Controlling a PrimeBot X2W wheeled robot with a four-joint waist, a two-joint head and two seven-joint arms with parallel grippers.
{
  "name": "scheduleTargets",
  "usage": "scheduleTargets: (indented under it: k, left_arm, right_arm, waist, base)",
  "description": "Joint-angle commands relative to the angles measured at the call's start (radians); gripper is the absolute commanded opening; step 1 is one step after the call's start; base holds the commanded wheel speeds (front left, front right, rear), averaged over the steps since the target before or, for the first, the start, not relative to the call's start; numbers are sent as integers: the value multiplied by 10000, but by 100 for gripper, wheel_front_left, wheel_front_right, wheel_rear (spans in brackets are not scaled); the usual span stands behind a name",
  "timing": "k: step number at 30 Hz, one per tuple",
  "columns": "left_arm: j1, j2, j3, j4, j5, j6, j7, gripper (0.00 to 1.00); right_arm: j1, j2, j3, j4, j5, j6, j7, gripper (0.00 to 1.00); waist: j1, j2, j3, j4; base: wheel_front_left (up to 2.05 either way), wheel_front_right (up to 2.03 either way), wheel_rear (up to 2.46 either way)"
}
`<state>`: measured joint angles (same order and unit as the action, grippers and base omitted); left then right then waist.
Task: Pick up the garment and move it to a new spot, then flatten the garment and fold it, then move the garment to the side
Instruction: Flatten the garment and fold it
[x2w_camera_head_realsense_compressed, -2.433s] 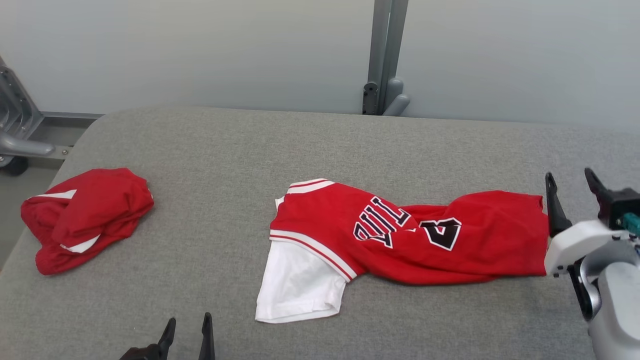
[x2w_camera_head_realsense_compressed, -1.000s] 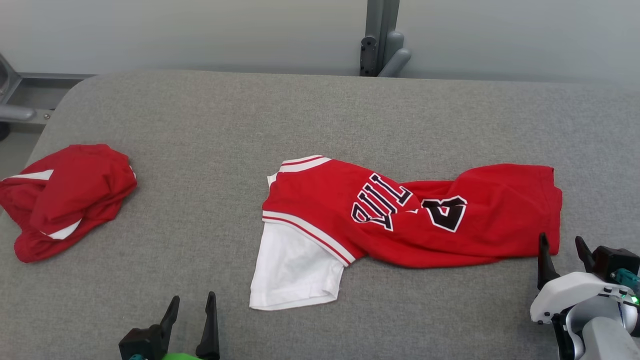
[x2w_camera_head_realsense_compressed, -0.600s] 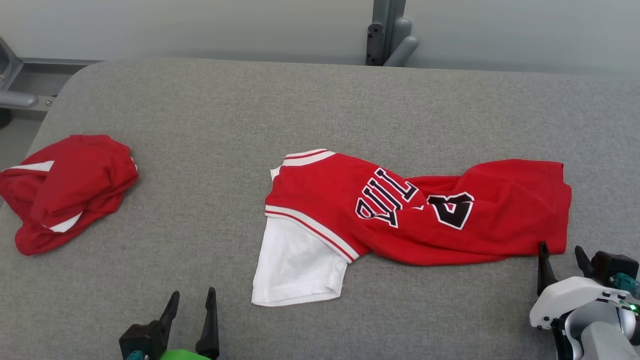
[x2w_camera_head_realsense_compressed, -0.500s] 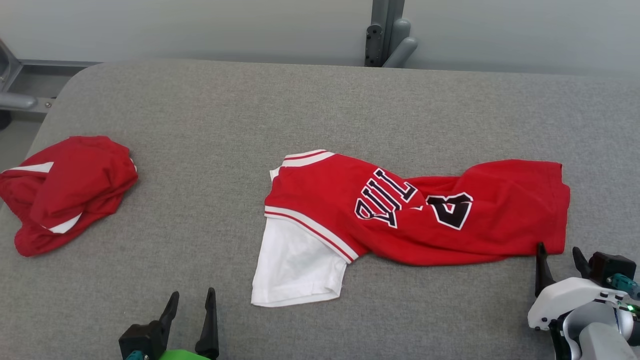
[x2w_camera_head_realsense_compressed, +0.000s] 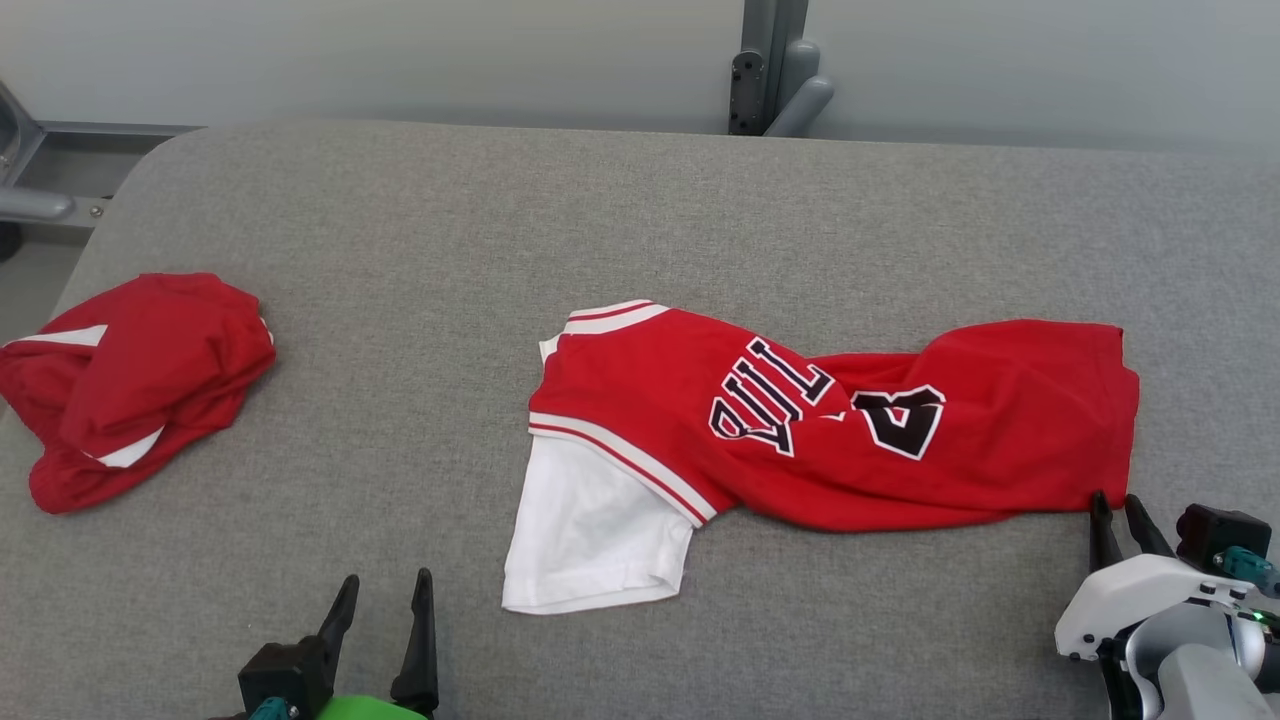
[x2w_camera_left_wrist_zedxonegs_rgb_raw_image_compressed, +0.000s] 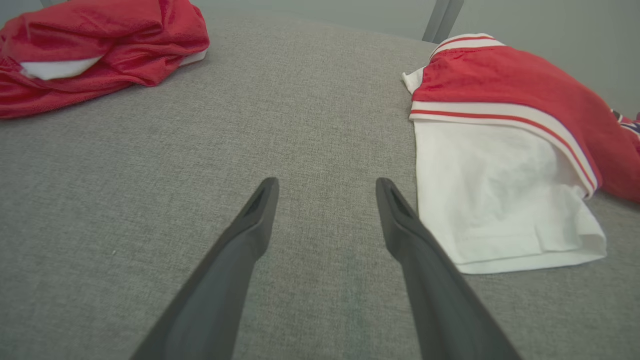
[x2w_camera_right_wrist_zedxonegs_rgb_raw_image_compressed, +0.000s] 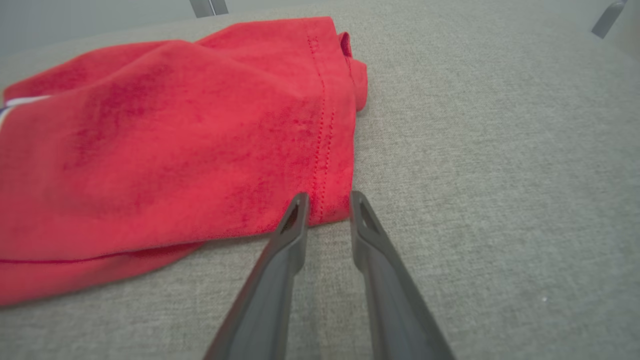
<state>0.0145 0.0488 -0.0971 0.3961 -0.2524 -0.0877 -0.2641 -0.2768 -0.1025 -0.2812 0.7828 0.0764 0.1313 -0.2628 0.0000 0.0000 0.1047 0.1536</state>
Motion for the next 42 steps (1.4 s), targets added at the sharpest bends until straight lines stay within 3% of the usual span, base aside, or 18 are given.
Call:
scheduleTargets:
  k: [1, 6, 10, 12, 13, 15, 16, 18, 19, 29, 34, 42]
  left_arm:
    - [-127, 37, 47, -5, 74, -21, -1, 100]
    - [-176, 37, 79, 19, 114, -53, -1, 100]
    - [-191, 37, 128, 3, 194, -66, -1, 100]
    - [-211, 37, 146, 3, 216, -78, -1, 100]
    - [-226, 37, 156, 0, 225, -66, -1, 100]
    - [-256, 37, 183, -1, 268, -86, -1, 100]
    - [-253, 37, 191, 2, 278, -86, -1, 100]
    - [-255, 37, 210, 7, 299, -91, -1, 100]
    - [-262, 37, 218, 12, 298, -96, -1, 100]
    - [-117, 37, 171, -44, 188, -60, -1, 100]
    - [-44, 35, 125, -78, 122, -26, -1, 100]
    - [-560, 37, -255, -60, 118, -104, -1, 100]
  right_arm:
    - [-152, -43, -5, 37, 54, -10, -30, 41]
    - [-261, -93, -44, 172, 57, -10, -30, 42]
    - [-375, -141, -115, 278, 19, -10, -30, 50]
    - [-392, -170, -174, 362, -25, -10, -30, 70]
    - [-411, -167, -193, 414, -37, -10, -30, 75]
    - [-490, -165, -209, 489, -62, -10, -30, 73]
    - [-519, -156, -187, 537, -89, -10, -30, 48]
    - [-556, -113, -182, 593, -103, -10, -29, 30]
    - [-555, -97, -162, 602, -123, -10, -29, 0]
    - [-409, -78, 242, -637, 336, -10, -29, 0]
    - [-932, -357, 1143, -1607, 822, -10, -30, 0]
    - [-2790, -1018, 2257, -861, 743, -12, -30, 0]
  waist:
    - [0, 0, 21, 8]
    - [0, 0, 67, 59]
    - [0, 0, 110, 107]
    - [0, 0, 139, 133]
    - [0, 0, 155, 146]
    - [0, 0, 183, 163]
    - [0, 0, 190, 169]
    - [0, 0, 207, 174]
    - [0, 0, 210, 178]
    - [0, 0, 52, 101]
    - [0, 0, 85, -30]
    - [0, 0, 504, 434]
  base:
    - [0, 0, 0]
    - [0, 0, 0]
    - [0, 0, 0]
    - [0, 0, 0]
    - [0, 0, 0]
    - [0, 0, 0]
    - [0, 0, 0]
    - [0, 0, 0]
    - [0, 0, 0]
    - [0, 0, 0]
    - [0, 0, 0]
    - [0, 0, 0]
